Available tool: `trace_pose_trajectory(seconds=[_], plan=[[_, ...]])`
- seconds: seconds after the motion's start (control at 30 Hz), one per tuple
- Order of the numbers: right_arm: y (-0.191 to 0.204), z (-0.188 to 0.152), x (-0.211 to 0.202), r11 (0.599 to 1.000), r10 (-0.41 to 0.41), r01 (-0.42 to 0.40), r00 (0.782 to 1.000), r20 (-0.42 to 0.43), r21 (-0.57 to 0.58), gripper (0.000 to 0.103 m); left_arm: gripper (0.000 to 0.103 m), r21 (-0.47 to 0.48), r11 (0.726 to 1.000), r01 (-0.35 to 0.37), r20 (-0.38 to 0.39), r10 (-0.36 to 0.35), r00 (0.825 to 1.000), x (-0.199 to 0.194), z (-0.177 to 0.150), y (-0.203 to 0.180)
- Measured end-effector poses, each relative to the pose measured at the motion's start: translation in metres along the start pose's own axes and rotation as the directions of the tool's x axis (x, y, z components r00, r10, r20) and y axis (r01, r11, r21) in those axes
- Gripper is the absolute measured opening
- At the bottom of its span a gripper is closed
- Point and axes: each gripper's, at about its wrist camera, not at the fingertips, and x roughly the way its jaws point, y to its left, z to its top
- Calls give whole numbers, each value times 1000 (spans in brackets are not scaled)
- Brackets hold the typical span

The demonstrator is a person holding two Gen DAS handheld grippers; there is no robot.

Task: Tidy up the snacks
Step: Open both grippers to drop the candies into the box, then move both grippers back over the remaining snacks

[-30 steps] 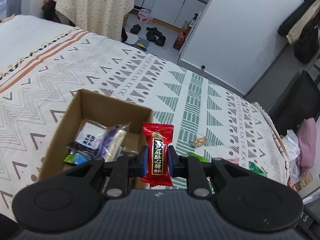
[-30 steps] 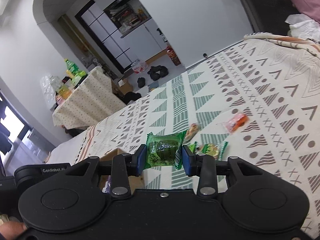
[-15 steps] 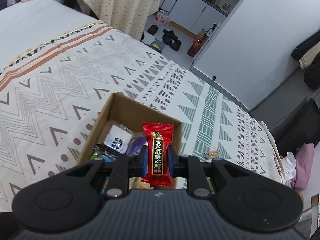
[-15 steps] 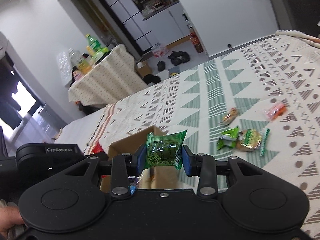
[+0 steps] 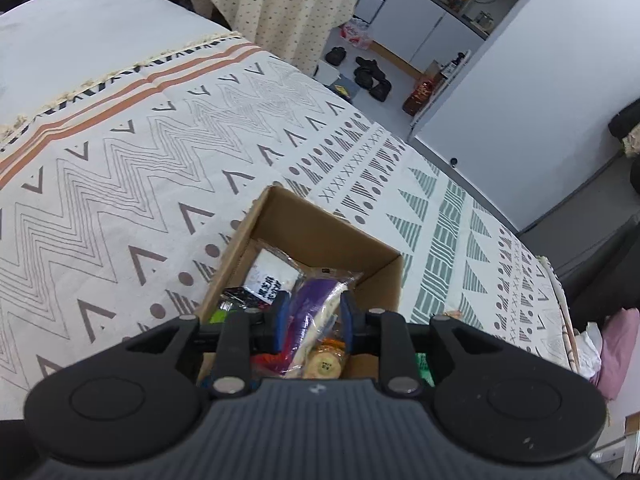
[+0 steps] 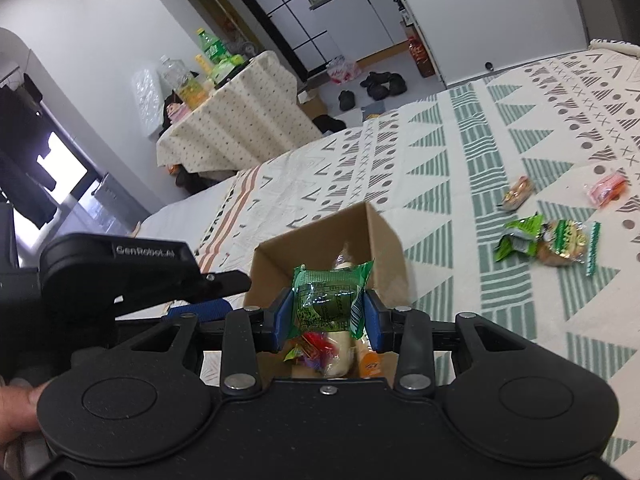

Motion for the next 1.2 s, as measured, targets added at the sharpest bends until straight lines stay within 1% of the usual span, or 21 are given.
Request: trace_pose_trajectory(seconds=[0.13,0.2,0.23,0.27,0.3,0.4,0.5,0.57,0.63,0.73,0.87,0.93,1.13,1.2], plan=[[5,-3,3,1000,12,-12,1000,-16,-6,38,32,-3,1000,-8,-10,8,1000,3,-1,1],[9,-4,5,999,30,-31,999,-37,-20,44,37,0,1000,-14,-8,14,1000,3,-2,0],[11,-4,4,999,31,-33,999,-43,-30,44,44,3,1000,-19,-5,19,1000,3,-2,0],[12,-4,2,999,28,-30,999,-40,-42,52,51,7,1000,-28,2,28,1000,3,-2,-1],[11,-3,-1,999,24,-25,999,-37,-47,58,54,11,999,-40,9,40,999,3,-3,-2],[0,2,-10,1000,16,-16,1000,-21,-22,59,60,27,998,-58,11,58,998,6,-6,-5],[-14,7,-19,1000,-14,14,1000,-5,-9,59,65,49,997,-64,10,63,998,8,-10,-11],[-26,9,-26,999,-35,35,999,0,5,59,70,68,996,-65,13,64,998,9,-13,-16],[-38,10,-31,998,-60,60,998,6,20,59,74,77,995,-59,12,58,998,10,-16,-21],[-53,10,-39,995,-89,88,996,18,38,59,81,78,996,-31,6,31,999,12,-20,-27],[-73,9,-50,992,-119,117,992,30,56,59,86,115,993,-36,18,34,999,12,-30,-41],[-83,8,-55,990,-127,125,991,32,61,59,87,139,990,-34,10,33,999,14,-35,-48],[-118,5,-68,983,-163,159,986,30,97,61,87,203,979,-5,-11,7,1000,18,-50,-69],[-126,4,-71,981,-170,166,985,31,103,64,89,210,978,11,-23,-6,1000,19,-54,-73]])
